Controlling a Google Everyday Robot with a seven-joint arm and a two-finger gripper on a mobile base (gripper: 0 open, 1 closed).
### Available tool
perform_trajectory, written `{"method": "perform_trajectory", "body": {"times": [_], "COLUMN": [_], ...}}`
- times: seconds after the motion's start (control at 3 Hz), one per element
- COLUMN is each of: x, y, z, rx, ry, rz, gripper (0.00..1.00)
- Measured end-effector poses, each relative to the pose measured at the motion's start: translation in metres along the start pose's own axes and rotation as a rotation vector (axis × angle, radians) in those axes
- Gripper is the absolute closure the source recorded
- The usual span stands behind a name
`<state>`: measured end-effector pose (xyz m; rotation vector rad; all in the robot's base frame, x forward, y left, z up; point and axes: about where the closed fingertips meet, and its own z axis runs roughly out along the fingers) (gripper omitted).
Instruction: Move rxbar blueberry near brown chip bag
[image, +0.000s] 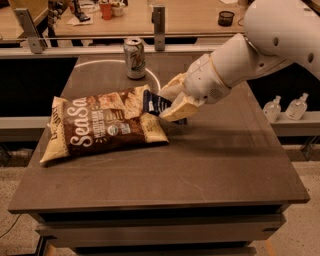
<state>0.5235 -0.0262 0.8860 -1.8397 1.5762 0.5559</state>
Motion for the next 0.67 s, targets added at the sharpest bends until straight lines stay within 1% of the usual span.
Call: {"method": "perform_trajectory", "body": {"times": [0.33,0.67], "x": [-0.0048,-0.0066], "y": [0.0005,0.0011], "z": [0.0103,0.0105], "rx": [-0.015,-0.016], "ry": [-0.022,-0.021], "rz": [0.0,-0.003], "gripper": [1.0,0.82]}}
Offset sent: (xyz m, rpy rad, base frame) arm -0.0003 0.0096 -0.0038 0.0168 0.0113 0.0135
